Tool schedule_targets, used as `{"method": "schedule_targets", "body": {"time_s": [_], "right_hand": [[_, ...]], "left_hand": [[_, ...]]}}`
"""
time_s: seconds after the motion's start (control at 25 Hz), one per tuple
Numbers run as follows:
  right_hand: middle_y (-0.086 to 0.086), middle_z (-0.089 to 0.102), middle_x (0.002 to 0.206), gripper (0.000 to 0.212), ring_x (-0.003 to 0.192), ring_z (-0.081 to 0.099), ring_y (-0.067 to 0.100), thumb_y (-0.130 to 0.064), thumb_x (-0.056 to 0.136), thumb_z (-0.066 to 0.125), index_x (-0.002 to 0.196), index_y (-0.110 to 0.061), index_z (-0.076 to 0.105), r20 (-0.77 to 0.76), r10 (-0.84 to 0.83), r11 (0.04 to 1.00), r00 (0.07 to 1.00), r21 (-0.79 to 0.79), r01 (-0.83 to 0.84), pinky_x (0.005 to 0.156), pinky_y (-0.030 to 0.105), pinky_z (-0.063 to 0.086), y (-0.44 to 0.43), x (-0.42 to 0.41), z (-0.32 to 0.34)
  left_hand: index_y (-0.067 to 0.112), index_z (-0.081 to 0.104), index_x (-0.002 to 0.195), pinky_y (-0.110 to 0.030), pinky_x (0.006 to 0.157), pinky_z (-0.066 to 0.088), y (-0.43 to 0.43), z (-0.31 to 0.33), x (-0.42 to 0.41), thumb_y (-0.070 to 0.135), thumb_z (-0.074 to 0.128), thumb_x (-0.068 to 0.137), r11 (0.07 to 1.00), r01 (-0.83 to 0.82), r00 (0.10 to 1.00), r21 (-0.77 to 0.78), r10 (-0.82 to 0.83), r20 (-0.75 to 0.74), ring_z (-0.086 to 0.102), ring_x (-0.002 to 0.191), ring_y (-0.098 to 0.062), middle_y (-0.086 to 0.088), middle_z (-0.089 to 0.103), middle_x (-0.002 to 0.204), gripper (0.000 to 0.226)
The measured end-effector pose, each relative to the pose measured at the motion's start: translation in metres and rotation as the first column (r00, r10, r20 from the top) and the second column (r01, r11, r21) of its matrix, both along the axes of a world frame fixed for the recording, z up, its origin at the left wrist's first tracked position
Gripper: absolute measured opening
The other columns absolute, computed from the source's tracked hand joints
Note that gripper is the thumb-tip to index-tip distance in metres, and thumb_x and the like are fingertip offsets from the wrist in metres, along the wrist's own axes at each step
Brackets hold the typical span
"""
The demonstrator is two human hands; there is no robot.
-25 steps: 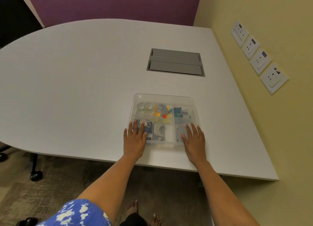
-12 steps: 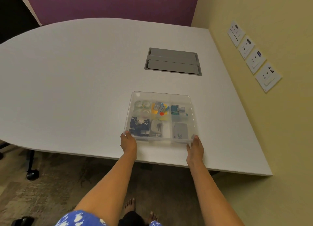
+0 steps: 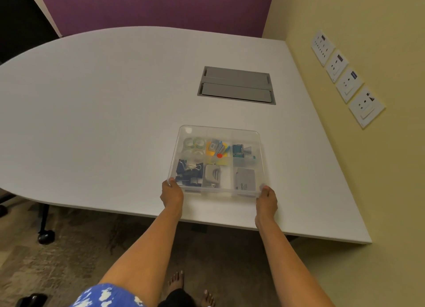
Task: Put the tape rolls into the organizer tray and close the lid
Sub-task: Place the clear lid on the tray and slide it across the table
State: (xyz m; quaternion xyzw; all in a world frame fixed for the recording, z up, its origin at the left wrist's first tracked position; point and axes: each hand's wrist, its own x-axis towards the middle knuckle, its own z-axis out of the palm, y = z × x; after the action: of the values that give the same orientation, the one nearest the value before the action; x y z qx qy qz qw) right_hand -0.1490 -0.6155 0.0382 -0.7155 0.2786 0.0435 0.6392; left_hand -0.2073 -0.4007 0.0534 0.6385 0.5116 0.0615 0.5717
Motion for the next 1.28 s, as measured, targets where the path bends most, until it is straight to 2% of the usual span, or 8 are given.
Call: {"method": "schedule_targets", "body": {"time_s": [0.12,0.2,0.32,0.4,0.56,0.84,1.08,1.28], "right_hand": [[0.010,0.058,0.127,0.037,0.114,0.055,0.028,-0.024,0.102,0.034,0.133,-0.012,0.050,0.013,0.044,0.995,0.999,-0.086,-0.042,0.086,0.029,0.042,0.000,0.007,0.003],[0.013,0.056,0.132,0.038,0.118,0.055,0.031,-0.020,0.102,0.035,0.137,-0.012,0.045,0.023,0.096,0.982,0.995,-0.163,-0.091,0.086,0.030,0.045,0.001,0.018,0.007],[0.014,0.055,0.135,0.040,0.120,0.055,0.032,-0.018,0.101,0.036,0.139,-0.011,0.043,0.003,0.176,0.948,0.984,-0.270,-0.168,0.084,0.027,0.042,0.002,0.040,0.012],[0.015,0.055,0.135,0.040,0.119,0.055,0.032,-0.019,0.101,0.036,0.139,-0.010,0.043,-0.032,0.218,0.923,0.975,-0.318,-0.217,0.083,0.026,0.039,0.003,0.057,0.014],[0.017,0.057,0.131,0.040,0.115,0.056,0.034,-0.022,0.100,0.039,0.136,-0.007,0.046,-0.100,0.259,0.886,0.961,-0.371,-0.278,0.081,0.028,0.042,0.009,0.094,0.016],[0.017,0.054,0.135,0.044,0.118,0.055,0.034,-0.031,0.098,0.044,0.136,-0.009,0.044,-0.142,0.228,0.904,0.963,-0.336,-0.263,0.098,0.041,0.047,0.034,0.164,0.022],[0.015,0.057,0.134,0.049,0.120,0.054,0.035,-0.042,0.093,0.052,0.130,-0.010,0.053,-0.167,0.188,0.911,0.968,-0.339,-0.236,0.101,0.043,0.044,0.053,0.223,0.022],[0.013,0.059,0.132,0.061,0.119,0.054,0.035,-0.059,0.084,0.056,0.125,-0.014,0.059,-0.279,0.219,0.855,0.935,-0.407,-0.322,0.104,0.046,0.042,0.056,0.245,0.012]], "left_hand": [[0.010,0.035,0.139,-0.046,0.106,0.039,-0.002,-0.001,0.002,0.025,0.029,0.103,0.999,-0.011,0.999,0.045,0.010,0.036,0.047,0.127,-0.038,-0.019,0.048,0.140,0.040],[0.012,0.033,0.140,-0.047,0.108,0.037,0.001,0.001,0.009,0.020,0.036,0.102,0.988,0.016,0.999,0.152,-0.021,0.029,0.047,0.128,-0.038,-0.017,0.046,0.142,0.040],[0.011,0.035,0.141,-0.048,0.110,0.033,0.013,0.007,0.031,0.020,0.044,0.099,0.933,0.137,0.991,0.334,-0.131,-0.040,0.045,0.131,-0.036,-0.014,0.044,0.146,0.044],[0.010,0.038,0.139,-0.048,0.107,0.037,0.023,0.010,0.048,0.020,0.046,0.098,0.906,0.212,0.977,0.366,-0.208,-0.052,0.049,0.127,-0.037,-0.014,0.048,0.142,0.043],[0.011,0.039,0.134,-0.049,0.098,0.046,0.040,0.007,0.079,0.016,0.048,0.095,0.878,0.307,0.947,0.367,-0.320,-0.028,0.055,0.117,-0.037,-0.015,0.053,0.134,0.040],[0.012,0.031,0.143,-0.048,0.103,0.043,0.065,0.008,0.146,0.031,0.049,0.096,0.884,0.353,0.931,0.306,-0.366,-0.017,0.048,0.127,-0.035,-0.013,0.044,0.145,0.054],[0.014,0.043,0.133,-0.042,0.099,0.043,0.078,0.013,0.197,0.050,0.059,0.086,0.956,0.253,0.967,0.150,-0.248,-0.056,0.053,0.121,-0.033,-0.011,0.054,0.135,0.062],[0.014,0.048,0.121,-0.042,0.094,0.046,0.079,0.012,0.211,0.061,0.068,0.072,0.947,0.280,0.955,0.158,-0.258,-0.142,0.058,0.111,-0.030,-0.006,0.062,0.122,0.071]]}}
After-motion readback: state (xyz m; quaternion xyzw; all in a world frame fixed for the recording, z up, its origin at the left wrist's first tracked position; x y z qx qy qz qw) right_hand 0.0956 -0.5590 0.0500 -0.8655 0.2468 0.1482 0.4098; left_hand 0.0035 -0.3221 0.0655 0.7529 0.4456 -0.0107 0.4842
